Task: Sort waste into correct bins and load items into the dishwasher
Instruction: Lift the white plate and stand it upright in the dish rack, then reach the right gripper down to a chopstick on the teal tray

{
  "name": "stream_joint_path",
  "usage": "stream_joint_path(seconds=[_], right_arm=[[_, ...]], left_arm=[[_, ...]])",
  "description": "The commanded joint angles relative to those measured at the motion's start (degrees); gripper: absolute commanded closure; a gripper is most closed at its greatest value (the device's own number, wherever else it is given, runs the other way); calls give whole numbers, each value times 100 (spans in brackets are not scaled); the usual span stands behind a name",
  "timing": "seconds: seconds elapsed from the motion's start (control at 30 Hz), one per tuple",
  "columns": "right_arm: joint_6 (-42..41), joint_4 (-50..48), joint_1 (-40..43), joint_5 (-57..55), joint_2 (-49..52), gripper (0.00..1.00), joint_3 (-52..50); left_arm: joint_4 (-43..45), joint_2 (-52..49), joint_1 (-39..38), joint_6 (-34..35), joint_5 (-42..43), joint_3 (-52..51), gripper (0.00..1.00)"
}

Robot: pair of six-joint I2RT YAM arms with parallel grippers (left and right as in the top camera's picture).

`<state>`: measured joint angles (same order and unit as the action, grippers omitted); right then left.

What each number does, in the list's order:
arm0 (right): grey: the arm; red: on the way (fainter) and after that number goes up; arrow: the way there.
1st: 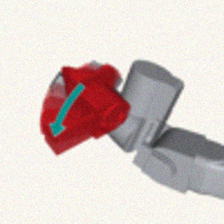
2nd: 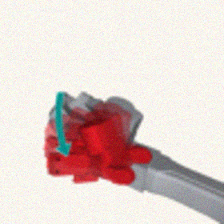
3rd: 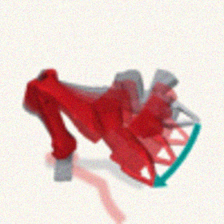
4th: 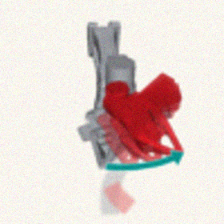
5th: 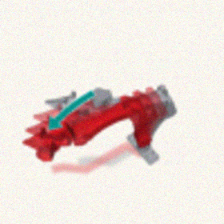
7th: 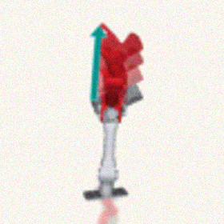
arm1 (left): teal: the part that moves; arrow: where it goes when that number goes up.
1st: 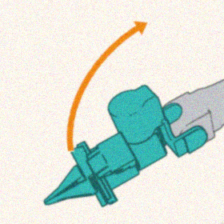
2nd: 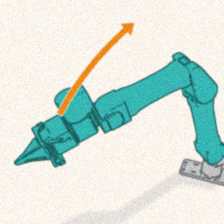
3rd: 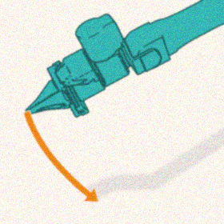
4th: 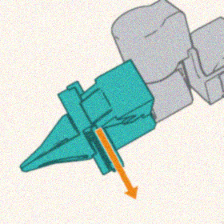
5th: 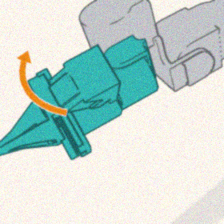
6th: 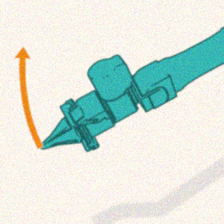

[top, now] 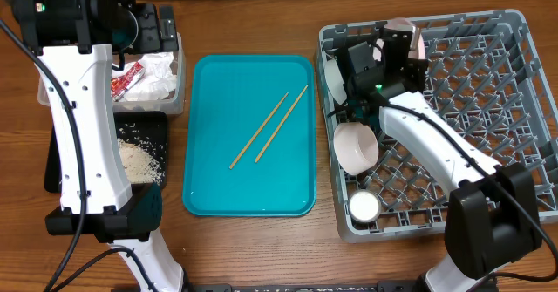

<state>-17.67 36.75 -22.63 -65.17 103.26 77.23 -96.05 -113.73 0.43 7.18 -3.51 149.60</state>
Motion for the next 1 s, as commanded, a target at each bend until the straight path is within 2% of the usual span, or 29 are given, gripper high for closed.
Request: stream_joint_path(seconds=[0.0, 0.13, 0.3, 0.33, 0.4, 0.5, 0.57, 0.67, 0.7, 0.77, 0.8, 0.97], right_arm=[[9, -59, 103, 487, -26, 60, 2], [-48, -50, 118, 931, -39, 42, 44], [-52, 330, 107, 1561, -350, 32, 527], [-52, 551, 107, 2044, -501, 27, 730], [-52, 890, 107, 3095, -706, 11, 999], [-50, 1167, 107, 5246, -1001, 0, 1211], [-52, 1110, 105, 6852, -1137, 0, 1211], [-72, 839, -13, 8192, -1062, 3, 1209], [-153, 756, -116, 8275, -1010, 9, 1209], [-391, 588, -433, 8109, -841, 14, 1207], [-892, 501, -728, 7674, -662, 18, 1207], [-2977, 629, -1403, 6570, 33, 21, 1209]], left_arm=[[11, 59, 31, 57, -48, 52, 0], [11, 59, 31, 57, -48, 52, 0], [11, 59, 31, 57, -48, 52, 0], [9, 59, 31, 57, -48, 52, 0], [11, 59, 31, 57, -48, 52, 0], [11, 59, 31, 57, -48, 52, 0], [11, 59, 31, 57, -50, 52, 0], [11, 59, 31, 57, -48, 52, 0], [11, 59, 31, 57, -48, 52, 0], [11, 59, 31, 57, -48, 52, 0], [11, 59, 31, 57, -48, 52, 0], [11, 59, 31, 57, -50, 52, 0]])
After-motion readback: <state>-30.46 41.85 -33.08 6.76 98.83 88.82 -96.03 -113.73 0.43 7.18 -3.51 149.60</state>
